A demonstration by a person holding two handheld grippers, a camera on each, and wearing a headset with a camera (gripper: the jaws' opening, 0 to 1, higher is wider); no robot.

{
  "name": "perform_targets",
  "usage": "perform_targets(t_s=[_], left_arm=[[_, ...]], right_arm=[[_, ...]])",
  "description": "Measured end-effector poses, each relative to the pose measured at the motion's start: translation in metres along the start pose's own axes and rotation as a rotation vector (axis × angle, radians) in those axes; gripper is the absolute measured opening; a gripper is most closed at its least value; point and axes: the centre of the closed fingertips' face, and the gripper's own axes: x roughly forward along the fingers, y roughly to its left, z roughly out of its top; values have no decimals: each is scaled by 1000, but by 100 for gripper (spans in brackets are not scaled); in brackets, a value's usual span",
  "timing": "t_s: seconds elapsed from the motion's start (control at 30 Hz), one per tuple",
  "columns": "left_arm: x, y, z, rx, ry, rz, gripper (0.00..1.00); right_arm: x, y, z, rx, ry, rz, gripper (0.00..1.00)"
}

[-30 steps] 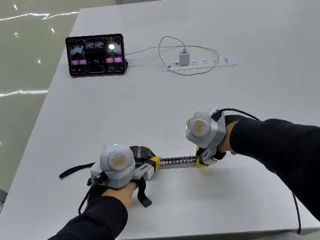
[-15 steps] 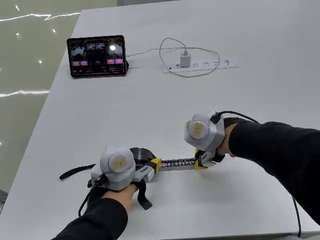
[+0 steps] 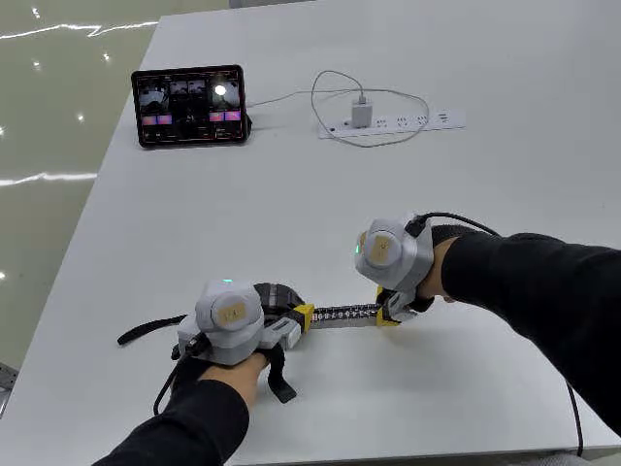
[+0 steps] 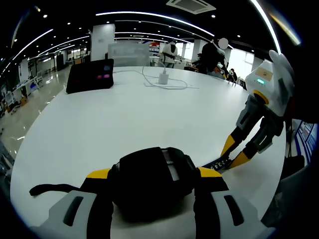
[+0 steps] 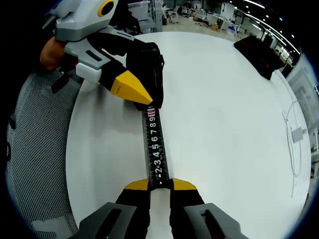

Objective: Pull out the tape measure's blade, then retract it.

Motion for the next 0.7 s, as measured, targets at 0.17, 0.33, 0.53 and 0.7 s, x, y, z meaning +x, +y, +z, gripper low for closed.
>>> perform_targets(t_s=[0.17, 0.33, 0.53, 0.7], left_arm=[[0, 0, 0, -1, -1, -1, 61], [0, 0, 0, -3, -2, -4, 61], [0, 0, 0, -5, -1, -5, 61], [0, 0, 0, -6, 1, -6, 61]], right_arm=[[0, 0, 1, 1, -4, -2, 11], [1, 0, 3, -5, 0, -1, 11], [1, 1, 4, 5, -6, -4, 10], [2, 1, 6, 10, -10, -1, 10]])
